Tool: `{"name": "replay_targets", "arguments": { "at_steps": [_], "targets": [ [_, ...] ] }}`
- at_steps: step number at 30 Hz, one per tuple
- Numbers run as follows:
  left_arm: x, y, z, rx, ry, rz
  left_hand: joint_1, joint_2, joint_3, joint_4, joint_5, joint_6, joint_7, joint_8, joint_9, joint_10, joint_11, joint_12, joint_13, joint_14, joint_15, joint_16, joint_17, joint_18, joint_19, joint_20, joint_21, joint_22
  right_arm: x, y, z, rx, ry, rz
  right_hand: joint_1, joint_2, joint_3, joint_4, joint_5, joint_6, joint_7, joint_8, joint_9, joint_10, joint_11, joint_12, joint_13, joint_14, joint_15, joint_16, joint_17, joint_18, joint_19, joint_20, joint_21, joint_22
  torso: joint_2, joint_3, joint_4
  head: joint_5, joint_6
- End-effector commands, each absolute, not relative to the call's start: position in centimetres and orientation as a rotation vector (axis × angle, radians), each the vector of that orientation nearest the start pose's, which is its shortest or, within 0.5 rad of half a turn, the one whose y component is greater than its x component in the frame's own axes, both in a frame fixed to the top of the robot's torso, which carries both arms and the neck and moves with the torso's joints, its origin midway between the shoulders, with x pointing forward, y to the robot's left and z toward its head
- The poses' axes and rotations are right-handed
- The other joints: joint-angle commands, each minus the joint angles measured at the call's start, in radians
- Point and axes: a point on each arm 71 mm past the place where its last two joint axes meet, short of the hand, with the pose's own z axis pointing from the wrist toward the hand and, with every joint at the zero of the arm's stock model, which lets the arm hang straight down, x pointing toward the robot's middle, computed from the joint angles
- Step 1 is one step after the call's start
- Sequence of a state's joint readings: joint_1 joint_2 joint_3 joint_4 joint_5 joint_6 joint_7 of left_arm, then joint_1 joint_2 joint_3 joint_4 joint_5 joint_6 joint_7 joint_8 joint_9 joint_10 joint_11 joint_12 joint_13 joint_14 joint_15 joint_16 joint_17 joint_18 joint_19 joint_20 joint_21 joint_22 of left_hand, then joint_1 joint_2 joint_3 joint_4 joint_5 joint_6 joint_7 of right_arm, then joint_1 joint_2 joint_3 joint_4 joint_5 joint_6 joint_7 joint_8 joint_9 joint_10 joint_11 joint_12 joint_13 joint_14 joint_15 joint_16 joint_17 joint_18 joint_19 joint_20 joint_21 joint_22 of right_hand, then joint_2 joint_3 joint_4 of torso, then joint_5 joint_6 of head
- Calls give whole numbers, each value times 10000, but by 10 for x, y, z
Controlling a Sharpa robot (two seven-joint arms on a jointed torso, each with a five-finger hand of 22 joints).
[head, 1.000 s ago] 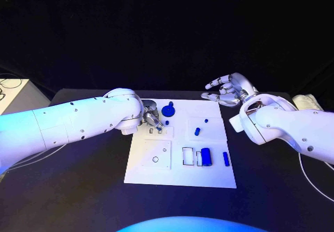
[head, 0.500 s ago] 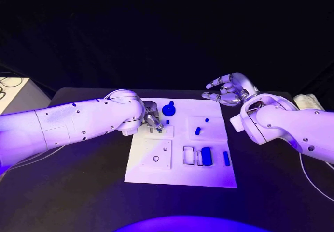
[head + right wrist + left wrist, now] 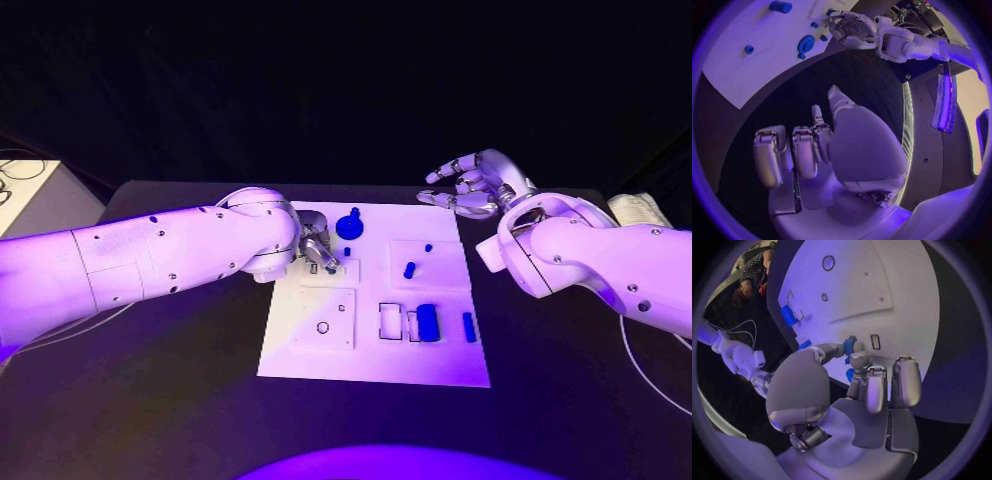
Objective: Assemble the parts on the task board
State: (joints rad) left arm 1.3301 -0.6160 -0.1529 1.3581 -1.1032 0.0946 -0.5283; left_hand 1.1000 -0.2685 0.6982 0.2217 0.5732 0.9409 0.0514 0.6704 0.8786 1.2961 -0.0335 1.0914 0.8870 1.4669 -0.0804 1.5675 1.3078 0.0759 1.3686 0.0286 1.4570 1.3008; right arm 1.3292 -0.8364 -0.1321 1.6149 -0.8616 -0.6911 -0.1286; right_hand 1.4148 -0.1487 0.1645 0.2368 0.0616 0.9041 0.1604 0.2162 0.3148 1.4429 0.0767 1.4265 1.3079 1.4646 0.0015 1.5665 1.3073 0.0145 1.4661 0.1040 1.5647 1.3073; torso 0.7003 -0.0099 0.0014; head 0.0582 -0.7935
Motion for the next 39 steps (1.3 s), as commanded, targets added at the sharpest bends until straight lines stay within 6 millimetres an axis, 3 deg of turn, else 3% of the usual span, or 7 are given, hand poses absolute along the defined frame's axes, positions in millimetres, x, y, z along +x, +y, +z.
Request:
{"name": "replay_targets", "arguments": {
  "at_steps": [1,22,28,39],
  "targets": [
    [512,153,-210,-384,22651,-3417,-3,108,2246,-2293,76,166,-99,21,20,34,8,40,-13,1039,-52,33,2630,-129,69,1,43,11,486,-195,-144,4920,15028,8548,-51,77,41,36,17,13,-4,40,4,-76,10,-34,1318,1028,30,-15,2514,-145,1047,48,61,2635,-7,5,3,15,-12],
    [512,156,-212,-177,22898,-3239,-7,105,2253,-2324,112,171,-105,23,30,35,2,42,-8,1039,-55,33,2630,-134,84,-3,53,34,485,-195,-144,4915,15056,8547,-51,77,41,36,17,13,-4,40,4,-76,10,-34,1318,1028,30,-15,2514,-145,1047,48,61,2635,3,-3,-12,23,-59],
    [512,157,-212,-119,22933,-3193,-3,102,2258,-2339,129,175,-108,25,34,32,0,37,-15,1039,-57,33,2630,-134,83,-4,54,33,485,-195,-144,4926,15054,8531,-51,77,41,36,17,13,-4,40,4,-76,10,-34,1318,1028,30,-15,2514,-145,1047,48,61,2635,3,16,-5,21,-59],
    [512,155,-213,-102,23042,-3216,-7,103,2266,-2359,161,188,-110,29,41,42,-2,49,0,1039,-60,33,2630,-135,86,-8,57,37,485,-195,-144,4925,15053,8534,-51,77,41,36,17,13,-4,40,4,-76,10,-34,1318,1028,30,-15,2514,-145,1047,48,61,2635,-1,14,-7,26,-91]
  ]
}}
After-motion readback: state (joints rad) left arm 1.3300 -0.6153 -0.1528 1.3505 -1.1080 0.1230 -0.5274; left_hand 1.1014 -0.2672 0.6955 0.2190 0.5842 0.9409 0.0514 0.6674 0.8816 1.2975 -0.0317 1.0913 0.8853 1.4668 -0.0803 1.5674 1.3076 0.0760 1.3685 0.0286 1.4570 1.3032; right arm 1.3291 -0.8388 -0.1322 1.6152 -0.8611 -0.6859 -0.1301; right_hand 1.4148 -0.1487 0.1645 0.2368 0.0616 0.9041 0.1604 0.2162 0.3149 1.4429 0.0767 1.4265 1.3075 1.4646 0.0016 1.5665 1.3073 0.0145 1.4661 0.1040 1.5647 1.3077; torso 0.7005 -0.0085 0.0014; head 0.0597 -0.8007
